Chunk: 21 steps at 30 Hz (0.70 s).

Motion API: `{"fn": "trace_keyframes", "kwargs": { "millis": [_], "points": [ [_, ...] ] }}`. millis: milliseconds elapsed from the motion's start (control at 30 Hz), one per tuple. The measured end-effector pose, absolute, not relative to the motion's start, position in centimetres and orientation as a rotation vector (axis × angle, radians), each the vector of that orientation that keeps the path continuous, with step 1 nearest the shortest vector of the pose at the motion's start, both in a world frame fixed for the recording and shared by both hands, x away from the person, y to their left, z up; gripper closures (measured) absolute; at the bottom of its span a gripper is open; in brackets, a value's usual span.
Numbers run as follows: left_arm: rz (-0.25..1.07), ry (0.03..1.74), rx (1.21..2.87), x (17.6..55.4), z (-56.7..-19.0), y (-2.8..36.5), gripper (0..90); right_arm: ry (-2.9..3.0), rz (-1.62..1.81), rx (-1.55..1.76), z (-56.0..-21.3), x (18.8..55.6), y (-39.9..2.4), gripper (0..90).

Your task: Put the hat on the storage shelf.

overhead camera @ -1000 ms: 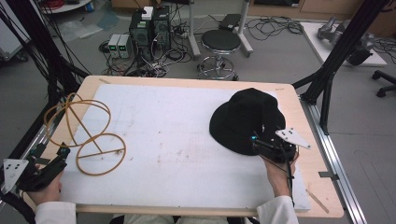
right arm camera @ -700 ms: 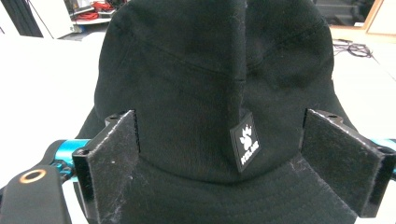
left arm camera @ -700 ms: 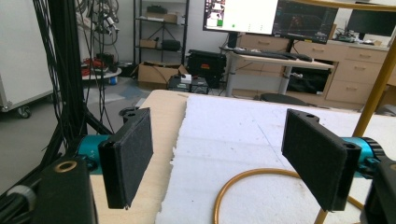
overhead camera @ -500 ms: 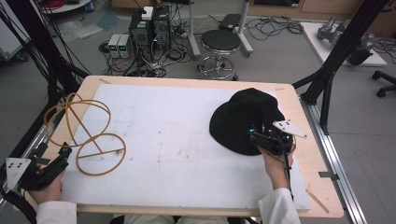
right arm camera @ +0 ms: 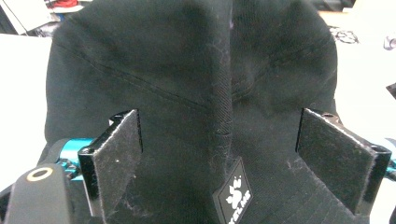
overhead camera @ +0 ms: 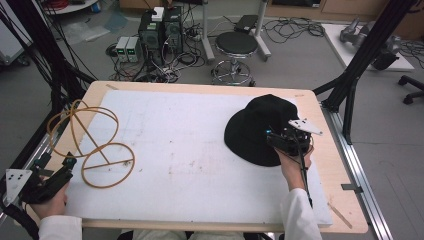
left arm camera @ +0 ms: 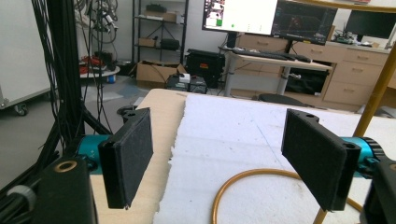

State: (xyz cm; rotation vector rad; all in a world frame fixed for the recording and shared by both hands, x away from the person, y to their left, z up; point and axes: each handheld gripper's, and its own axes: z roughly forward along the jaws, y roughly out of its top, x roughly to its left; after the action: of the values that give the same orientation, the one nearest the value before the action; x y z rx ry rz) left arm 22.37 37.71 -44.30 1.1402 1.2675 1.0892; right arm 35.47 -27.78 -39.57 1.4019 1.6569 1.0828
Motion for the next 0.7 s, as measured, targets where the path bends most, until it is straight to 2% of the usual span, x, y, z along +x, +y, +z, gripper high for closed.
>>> {"fn": "trace_keyframes", "kwargs": {
  "millis": [433,633,667,700],
  "points": [
    [1.084,1.271,1.136,22.5,-44.3,37.7,25.1,1.702,1.055,1.421,-39.6,37.4,-27.8,17.3],
    [1.087,1.271,1.128,22.4,-44.3,37.8,25.1,1.701,0.991,1.438,-40.0,37.7,-27.5,24.8],
    [1.088,1.269,1.128,22.4,-44.3,37.8,25.1,1.707,1.022,1.456,-40.0,37.8,-27.7,31.5],
    [1.088,1.269,1.128,22.4,-44.3,37.8,25.1,1.707,1.022,1.456,-40.0,37.8,-27.7,31.5]
  ]
}}
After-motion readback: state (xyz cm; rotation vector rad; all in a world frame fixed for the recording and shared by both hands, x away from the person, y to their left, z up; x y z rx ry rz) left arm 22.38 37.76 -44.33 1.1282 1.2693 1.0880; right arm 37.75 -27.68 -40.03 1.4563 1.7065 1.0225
